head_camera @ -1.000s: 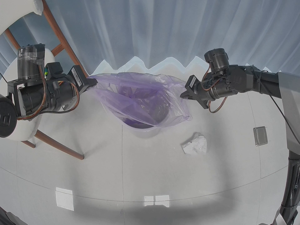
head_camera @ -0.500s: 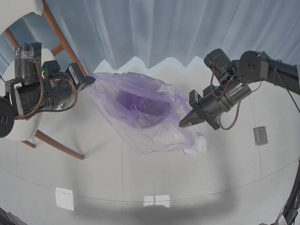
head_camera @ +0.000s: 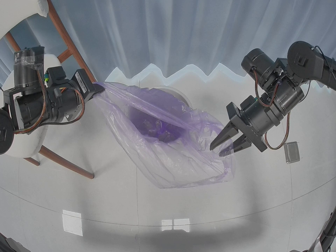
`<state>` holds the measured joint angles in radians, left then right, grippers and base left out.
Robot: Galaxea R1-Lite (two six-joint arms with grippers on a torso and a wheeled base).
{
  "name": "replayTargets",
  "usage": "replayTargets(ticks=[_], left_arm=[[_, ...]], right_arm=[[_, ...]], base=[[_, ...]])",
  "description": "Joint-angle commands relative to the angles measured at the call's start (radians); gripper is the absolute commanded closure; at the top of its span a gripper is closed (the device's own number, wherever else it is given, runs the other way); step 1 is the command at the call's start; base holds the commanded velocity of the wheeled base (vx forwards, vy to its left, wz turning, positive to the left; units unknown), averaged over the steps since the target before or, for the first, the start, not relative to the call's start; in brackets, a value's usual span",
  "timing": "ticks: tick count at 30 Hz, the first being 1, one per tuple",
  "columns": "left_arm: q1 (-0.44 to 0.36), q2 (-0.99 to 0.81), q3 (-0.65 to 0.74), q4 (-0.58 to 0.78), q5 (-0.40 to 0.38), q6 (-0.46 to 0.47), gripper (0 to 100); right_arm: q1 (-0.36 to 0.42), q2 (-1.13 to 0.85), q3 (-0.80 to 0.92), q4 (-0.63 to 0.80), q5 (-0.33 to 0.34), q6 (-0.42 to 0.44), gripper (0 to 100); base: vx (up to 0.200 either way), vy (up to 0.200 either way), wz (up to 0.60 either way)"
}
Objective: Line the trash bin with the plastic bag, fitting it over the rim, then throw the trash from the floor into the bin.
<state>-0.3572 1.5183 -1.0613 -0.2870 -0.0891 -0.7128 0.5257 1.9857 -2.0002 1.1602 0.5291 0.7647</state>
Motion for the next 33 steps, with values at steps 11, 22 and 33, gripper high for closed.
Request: replayTargets(ticks=[11, 22, 33], left_arm=[[0.067, -0.001, -0.003, -0.001, 0.0, -0.004, 100], [0.07, 0.006, -0.006, -0.001, 0.009, -0.004, 100], [0.069, -0.001, -0.002, 0.0, 0.011, -0.007, 100]], right_arm=[[-0.161, -0.045, 0.0, 0.355, -0.012, -0.185, 0], [-0.25, -0.32, 0.0, 0.4, 0.1, -0.258, 0], [-0.055, -0.68, 1.275, -1.436, -0.311, -0.306, 0]], base=[[0.0, 0.0, 0.0], [0.0, 0.0, 0.0], [0.0, 0.0, 0.0]])
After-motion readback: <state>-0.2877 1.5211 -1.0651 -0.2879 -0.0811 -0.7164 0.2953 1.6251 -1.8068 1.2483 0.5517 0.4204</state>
